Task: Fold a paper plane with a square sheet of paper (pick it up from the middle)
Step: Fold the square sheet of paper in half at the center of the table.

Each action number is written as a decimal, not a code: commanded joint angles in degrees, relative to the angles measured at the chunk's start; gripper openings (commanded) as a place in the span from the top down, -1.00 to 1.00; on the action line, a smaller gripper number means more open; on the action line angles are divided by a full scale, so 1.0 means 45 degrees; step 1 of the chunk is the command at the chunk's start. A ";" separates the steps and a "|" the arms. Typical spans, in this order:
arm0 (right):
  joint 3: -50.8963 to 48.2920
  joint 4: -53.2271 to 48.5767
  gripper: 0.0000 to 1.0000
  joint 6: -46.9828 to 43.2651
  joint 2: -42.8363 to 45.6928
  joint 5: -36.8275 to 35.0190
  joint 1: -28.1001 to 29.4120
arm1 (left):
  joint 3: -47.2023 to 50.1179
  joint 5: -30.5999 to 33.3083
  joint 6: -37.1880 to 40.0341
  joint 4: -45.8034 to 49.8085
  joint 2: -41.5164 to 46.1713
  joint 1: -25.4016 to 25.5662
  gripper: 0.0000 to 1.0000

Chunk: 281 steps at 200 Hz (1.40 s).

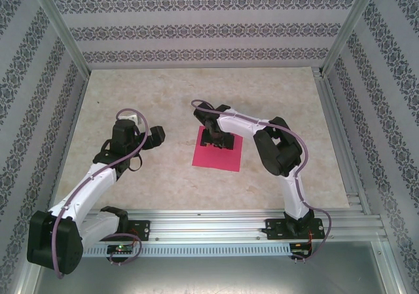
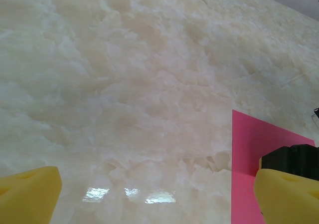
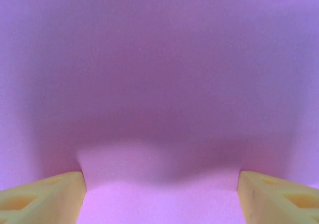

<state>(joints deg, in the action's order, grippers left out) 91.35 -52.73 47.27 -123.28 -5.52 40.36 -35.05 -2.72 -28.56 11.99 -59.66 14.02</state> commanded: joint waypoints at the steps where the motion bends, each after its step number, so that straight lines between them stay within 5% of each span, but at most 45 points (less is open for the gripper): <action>1: -0.0301 0.0151 -0.56 -0.0167 -0.0378 0.0222 0.0002 | -0.0364 -0.0072 0.0130 0.0494 0.0220 0.0125 -0.99; 217: -0.0600 0.0788 0.13 -0.0889 0.1937 0.0872 -0.0541 | -0.0428 -0.0158 -0.0197 0.0925 0.0768 0.0129 -1.00; 281: -0.1528 0.2920 0.10 -0.0849 0.3906 0.3126 -0.0570 | -0.0697 -0.0573 -0.0312 0.0855 0.0758 0.0291 -1.00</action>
<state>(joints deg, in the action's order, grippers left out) 87.24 -47.00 43.33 -112.81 2.61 38.20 -35.55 -3.57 -29.02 15.11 -57.04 14.11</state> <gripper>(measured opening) 0.449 0.998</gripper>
